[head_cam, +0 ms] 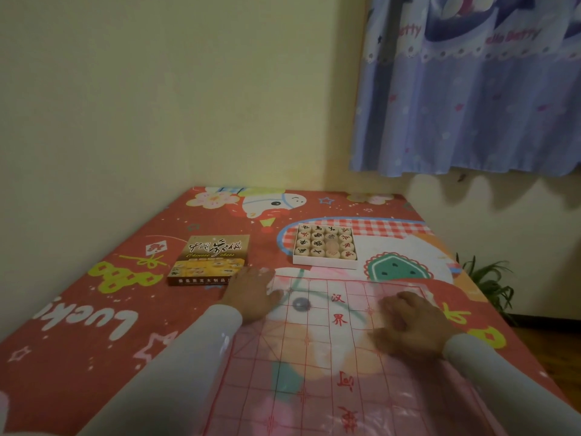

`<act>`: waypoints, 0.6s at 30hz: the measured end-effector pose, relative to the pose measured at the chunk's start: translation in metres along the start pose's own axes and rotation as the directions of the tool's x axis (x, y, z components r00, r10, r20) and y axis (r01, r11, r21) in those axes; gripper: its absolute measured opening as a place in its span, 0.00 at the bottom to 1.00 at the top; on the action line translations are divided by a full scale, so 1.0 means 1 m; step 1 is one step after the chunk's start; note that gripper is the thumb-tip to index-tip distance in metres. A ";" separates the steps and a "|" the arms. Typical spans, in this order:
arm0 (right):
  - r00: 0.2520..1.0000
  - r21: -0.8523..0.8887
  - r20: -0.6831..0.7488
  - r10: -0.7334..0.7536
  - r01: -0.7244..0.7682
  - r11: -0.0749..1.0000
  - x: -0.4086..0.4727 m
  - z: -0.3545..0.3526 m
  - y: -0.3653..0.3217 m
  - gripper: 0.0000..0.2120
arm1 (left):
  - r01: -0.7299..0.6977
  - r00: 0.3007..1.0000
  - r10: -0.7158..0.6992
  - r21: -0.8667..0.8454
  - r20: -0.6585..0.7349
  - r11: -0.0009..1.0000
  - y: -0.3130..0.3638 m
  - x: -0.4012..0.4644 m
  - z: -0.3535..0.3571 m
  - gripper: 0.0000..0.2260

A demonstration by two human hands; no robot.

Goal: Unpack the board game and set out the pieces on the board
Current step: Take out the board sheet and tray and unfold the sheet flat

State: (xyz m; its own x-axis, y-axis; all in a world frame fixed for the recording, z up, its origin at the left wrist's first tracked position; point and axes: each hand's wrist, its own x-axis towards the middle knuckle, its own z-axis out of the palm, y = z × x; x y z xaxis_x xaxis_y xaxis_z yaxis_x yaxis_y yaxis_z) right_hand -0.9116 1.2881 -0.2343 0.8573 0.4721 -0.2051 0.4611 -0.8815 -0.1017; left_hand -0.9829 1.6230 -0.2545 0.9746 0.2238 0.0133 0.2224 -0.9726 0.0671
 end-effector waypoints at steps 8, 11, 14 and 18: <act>0.993 -0.013 -0.024 -0.114 0.113 0.993 0.020 0.017 -0.031 0.44 | 0.296 0.948 -0.293 0.012 -0.123 0.955 -0.038 0.017 0.009 0.22; 0.991 -0.015 -0.046 -0.125 0.124 0.992 0.035 0.021 -0.038 0.42 | 0.283 0.950 -0.287 -0.049 -0.123 0.958 -0.052 0.030 0.010 0.21; 0.990 -0.019 -0.054 -0.129 0.128 0.992 0.056 0.024 -0.041 0.50 | 0.301 0.947 -0.308 -0.088 -0.085 0.949 -0.070 0.049 0.009 0.21; 0.991 -0.008 -0.046 -0.125 0.125 0.992 0.073 0.021 -0.045 0.52 | 0.325 0.942 -0.331 -0.097 -0.058 0.941 -0.091 0.073 0.005 0.23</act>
State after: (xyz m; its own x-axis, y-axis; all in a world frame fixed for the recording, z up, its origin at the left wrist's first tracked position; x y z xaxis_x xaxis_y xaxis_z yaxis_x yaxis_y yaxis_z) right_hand -0.8750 1.3622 -0.2649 0.8024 0.5788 -0.1457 0.5666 -0.8154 -0.1185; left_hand -0.9323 1.7278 -0.2651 0.8427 0.5362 0.0480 0.5229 -0.8365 0.1642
